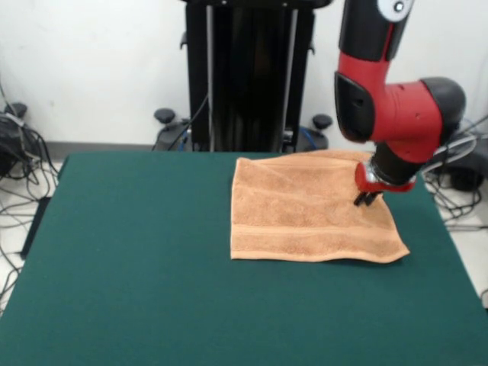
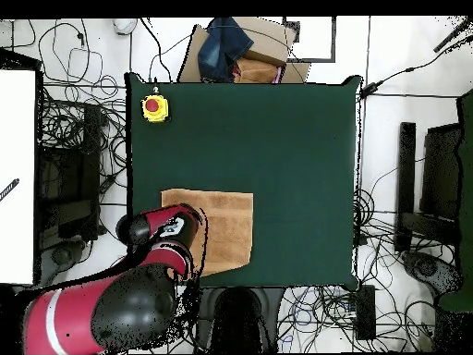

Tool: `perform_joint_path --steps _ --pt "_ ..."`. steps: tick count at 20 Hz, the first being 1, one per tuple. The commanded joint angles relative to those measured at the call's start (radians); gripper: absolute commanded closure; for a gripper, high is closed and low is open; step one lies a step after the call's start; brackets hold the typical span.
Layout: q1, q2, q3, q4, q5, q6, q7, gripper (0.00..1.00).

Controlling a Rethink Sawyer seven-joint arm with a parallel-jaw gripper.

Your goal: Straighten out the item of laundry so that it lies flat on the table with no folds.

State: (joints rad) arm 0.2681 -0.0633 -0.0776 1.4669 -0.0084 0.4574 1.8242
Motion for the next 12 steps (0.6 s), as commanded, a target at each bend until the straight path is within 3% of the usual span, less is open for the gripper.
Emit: perform_joint_path --steps 1,7,12 --pt "-0.067 0.156 0.119 -0.354 -0.067 -0.339 0.016 1.0" --pt "-0.075 0.144 0.135 -0.339 -0.124 -0.403 0.083 1.0" --pt "-0.038 0.114 0.096 -0.319 -0.115 -0.394 0.151 1.0"
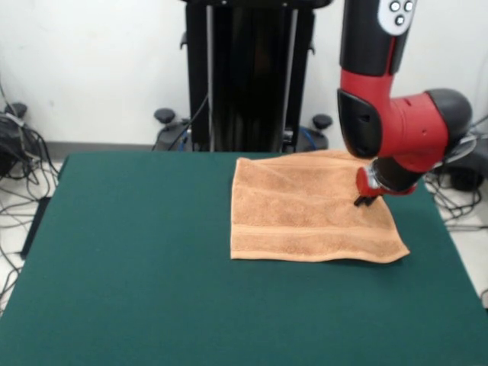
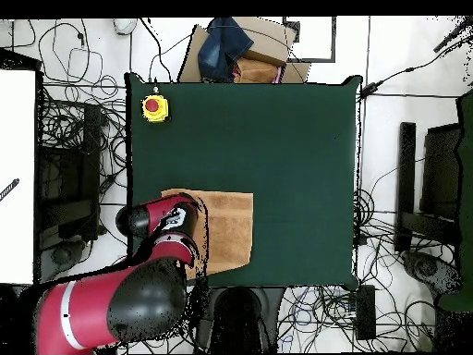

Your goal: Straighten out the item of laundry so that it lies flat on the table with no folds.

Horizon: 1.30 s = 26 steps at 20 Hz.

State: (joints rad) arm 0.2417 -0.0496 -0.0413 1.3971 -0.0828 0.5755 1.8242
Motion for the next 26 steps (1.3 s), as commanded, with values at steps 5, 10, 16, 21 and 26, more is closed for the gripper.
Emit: perform_joint_path --steps 5,10,16,21,26 --pt "-0.007 0.044 0.067 -0.201 -0.017 -0.514 0.194 1.0" --pt "0.018 0.028 0.036 -0.212 -0.001 -0.475 0.209 1.0" --pt "0.029 0.012 0.021 -0.21 0.01 -0.423 0.213 1.0" --pt "0.029 0.009 0.019 -0.228 0.011 -0.419 0.204 1.0" --pt "0.04 0.008 0.003 -0.245 0.031 -0.405 0.222 1.0"
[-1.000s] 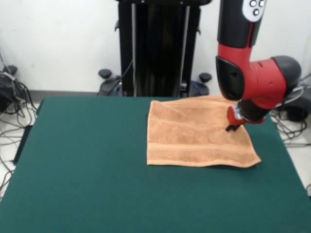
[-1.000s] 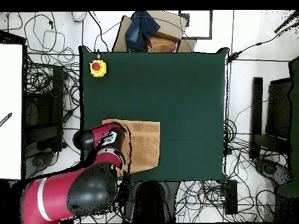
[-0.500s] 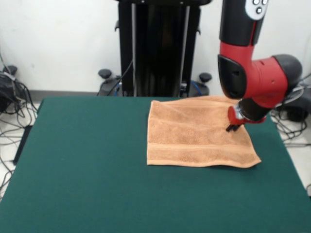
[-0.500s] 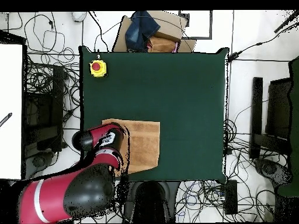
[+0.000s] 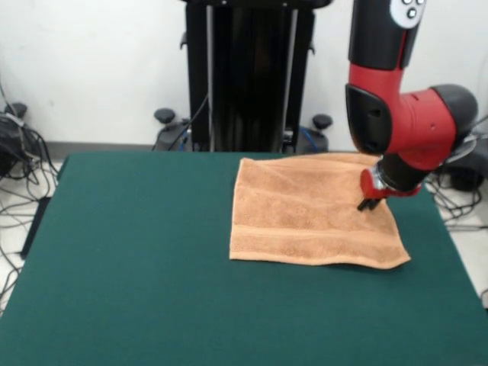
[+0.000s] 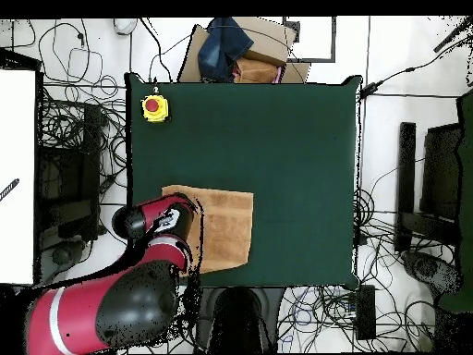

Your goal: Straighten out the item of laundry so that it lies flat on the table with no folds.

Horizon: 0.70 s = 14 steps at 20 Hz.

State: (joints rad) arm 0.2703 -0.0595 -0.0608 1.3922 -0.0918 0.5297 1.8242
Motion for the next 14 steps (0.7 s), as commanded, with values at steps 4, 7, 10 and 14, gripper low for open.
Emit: perform_joint_path --steps 4,7,10,14 --pt "0.018 0.026 0.012 -0.261 0.055 -0.36 0.233 1.0" --pt "0.022 0.028 0.007 -0.265 0.059 -0.364 0.237 1.0" --pt "0.025 0.03 0.004 -0.264 0.062 -0.367 0.239 1.0" --pt "0.028 0.027 0.002 -0.256 0.066 -0.376 0.238 1.0"
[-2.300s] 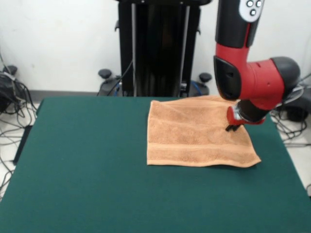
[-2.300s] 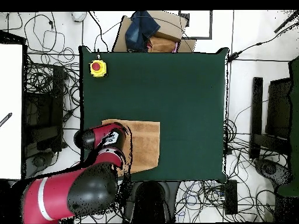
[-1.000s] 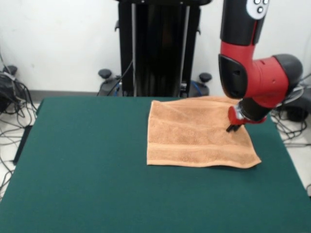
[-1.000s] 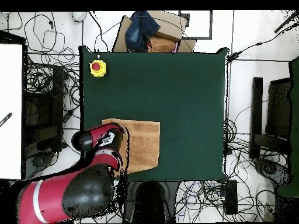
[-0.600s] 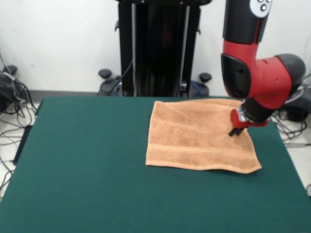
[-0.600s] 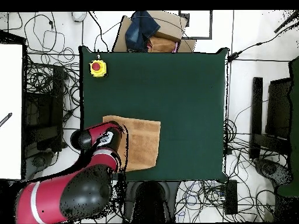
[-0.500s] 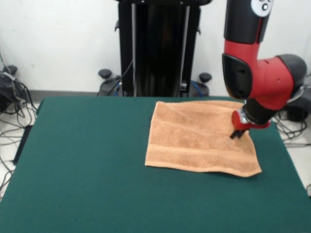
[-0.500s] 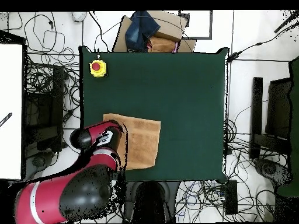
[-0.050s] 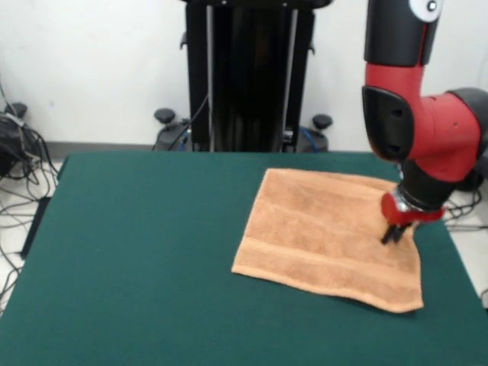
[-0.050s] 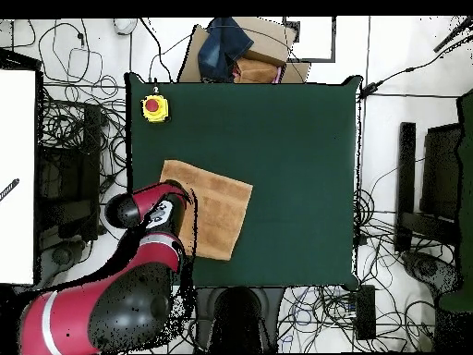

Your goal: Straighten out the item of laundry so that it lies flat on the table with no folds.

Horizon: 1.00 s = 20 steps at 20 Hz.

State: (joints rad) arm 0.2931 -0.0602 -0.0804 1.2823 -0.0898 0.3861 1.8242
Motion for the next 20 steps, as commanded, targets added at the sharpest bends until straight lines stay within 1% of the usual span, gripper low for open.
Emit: perform_joint_path --steps 1,5,8,10,12,14,16,20 --pt "0.009 0.027 0.018 -0.142 0.066 -0.237 0.242 1.0" --pt "0.013 0.025 0.014 -0.128 0.078 -0.255 0.234 1.0" --pt "0.032 0.025 -0.01 -0.102 0.1 -0.279 0.25 1.0" --pt "0.061 0.025 -0.047 -0.048 0.119 -0.294 0.279 1.0" --pt "0.091 0.027 -0.062 0.052 0.133 -0.312 0.312 1.0" --pt "0.134 0.038 -0.098 0.123 0.167 -0.337 0.355 1.0" --pt "0.166 0.062 -0.122 0.161 0.204 -0.37 0.385 1.0" --pt "0.172 0.075 -0.121 0.203 0.243 -0.426 0.369 1.0"
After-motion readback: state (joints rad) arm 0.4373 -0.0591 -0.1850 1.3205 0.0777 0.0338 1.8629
